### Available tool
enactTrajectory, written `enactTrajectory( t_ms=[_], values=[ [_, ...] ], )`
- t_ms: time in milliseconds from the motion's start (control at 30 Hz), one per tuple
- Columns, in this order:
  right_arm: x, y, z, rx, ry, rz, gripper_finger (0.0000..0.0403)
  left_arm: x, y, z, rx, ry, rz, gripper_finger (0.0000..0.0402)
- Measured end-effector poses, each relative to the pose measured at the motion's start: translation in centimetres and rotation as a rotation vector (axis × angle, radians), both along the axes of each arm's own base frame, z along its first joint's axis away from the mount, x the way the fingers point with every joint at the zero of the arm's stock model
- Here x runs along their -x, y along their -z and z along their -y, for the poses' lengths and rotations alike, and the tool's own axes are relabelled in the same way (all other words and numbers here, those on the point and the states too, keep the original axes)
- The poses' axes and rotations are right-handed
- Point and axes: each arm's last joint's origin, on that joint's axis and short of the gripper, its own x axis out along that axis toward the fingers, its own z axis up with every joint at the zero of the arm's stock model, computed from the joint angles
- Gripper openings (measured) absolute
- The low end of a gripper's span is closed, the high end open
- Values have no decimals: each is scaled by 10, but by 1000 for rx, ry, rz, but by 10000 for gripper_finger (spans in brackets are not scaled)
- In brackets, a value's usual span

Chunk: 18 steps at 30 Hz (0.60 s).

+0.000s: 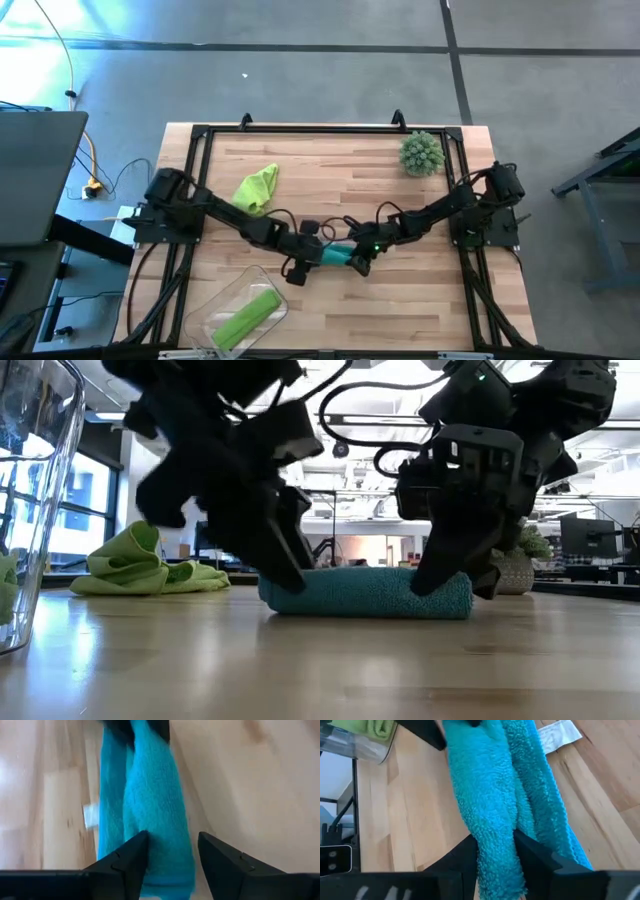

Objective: Roll microfiber towels into tight, uniform cylinder then place into a basket
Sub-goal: Roll the blue microfiber cloth

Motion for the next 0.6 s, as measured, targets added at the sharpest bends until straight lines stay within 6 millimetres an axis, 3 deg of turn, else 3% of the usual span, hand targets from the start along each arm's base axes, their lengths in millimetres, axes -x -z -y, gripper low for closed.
enactTrajectory(
  t_ms=[167, 300, 433, 600],
  values=[
    [-1, 0, 2, 13, -20, 11, 113, -3, 18, -5, -34, -45, -32, 175],
    [0, -4, 1, 77, -113, 54, 113, -6, 27, -14, 120, -117, -70, 172],
    [6, -18, 1, 159, -218, 100, 113, -10, 34, -24, 305, -183, -100, 164],
    [22, -43, 6, 301, -291, 96, 113, -11, 36, -31, 381, -199, -106, 156]
  ],
)
